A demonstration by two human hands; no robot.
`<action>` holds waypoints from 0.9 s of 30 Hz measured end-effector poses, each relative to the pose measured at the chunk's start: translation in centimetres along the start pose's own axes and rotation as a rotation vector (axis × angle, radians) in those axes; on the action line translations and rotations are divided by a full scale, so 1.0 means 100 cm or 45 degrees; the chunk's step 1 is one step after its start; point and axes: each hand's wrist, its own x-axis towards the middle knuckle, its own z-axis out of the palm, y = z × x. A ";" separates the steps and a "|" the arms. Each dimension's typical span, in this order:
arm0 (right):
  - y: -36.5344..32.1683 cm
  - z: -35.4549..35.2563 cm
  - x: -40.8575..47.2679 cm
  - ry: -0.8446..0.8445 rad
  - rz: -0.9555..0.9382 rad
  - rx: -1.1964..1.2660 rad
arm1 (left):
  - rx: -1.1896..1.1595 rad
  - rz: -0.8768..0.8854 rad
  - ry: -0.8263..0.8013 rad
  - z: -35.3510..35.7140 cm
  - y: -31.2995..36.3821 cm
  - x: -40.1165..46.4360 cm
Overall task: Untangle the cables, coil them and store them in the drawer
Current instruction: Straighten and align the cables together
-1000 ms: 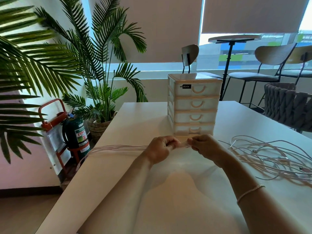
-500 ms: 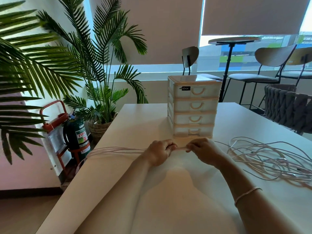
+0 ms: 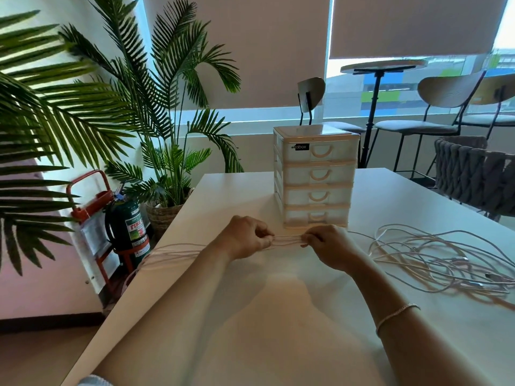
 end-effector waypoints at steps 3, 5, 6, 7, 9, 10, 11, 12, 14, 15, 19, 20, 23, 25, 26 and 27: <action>0.000 0.000 0.000 0.013 0.000 0.021 | 0.099 -0.002 -0.088 -0.006 -0.002 0.001; 0.002 -0.003 0.000 0.044 0.016 0.093 | 0.262 0.009 -0.105 -0.015 -0.006 -0.003; 0.004 -0.004 0.000 0.056 0.023 0.108 | 0.338 -0.002 -0.117 -0.020 -0.011 -0.004; 0.004 -0.006 -0.001 0.064 0.027 0.098 | 0.410 -0.029 -0.140 -0.025 -0.018 -0.006; 0.006 -0.006 -0.002 0.075 0.028 0.053 | 0.574 -0.128 -0.196 -0.036 -0.039 -0.009; 0.006 -0.006 -0.002 0.076 0.028 0.034 | 0.651 -0.190 -0.194 -0.040 -0.050 -0.011; 0.005 -0.006 -0.002 0.076 0.030 0.021 | 0.701 -0.259 -0.159 -0.045 -0.057 -0.013; 0.005 -0.006 -0.002 0.073 0.033 0.019 | 0.719 -0.322 -0.093 -0.051 -0.061 -0.016; 0.004 -0.005 0.000 0.061 0.036 0.035 | 0.781 -0.394 0.028 -0.058 -0.066 -0.021; 0.002 -0.004 -0.001 0.049 0.036 0.041 | 0.855 -0.405 0.074 -0.060 -0.067 -0.023; 0.000 -0.006 -0.002 0.063 0.052 0.077 | 1.170 -0.561 0.021 -0.055 -0.068 -0.024; 0.002 -0.009 -0.003 0.078 0.070 0.090 | 1.182 -0.642 -0.030 -0.055 -0.068 -0.024; 0.008 -0.016 -0.004 0.095 0.106 0.121 | 1.098 -0.674 -0.094 -0.055 -0.056 -0.021; 0.007 -0.015 -0.002 0.087 0.091 0.121 | 0.869 -0.499 -0.012 -0.046 -0.034 -0.013; 0.005 -0.014 -0.002 0.082 0.081 0.120 | 0.672 -0.405 0.030 -0.037 -0.019 -0.008; 0.003 -0.012 -0.002 0.075 0.070 0.125 | 0.467 -0.305 0.048 -0.025 -0.004 -0.004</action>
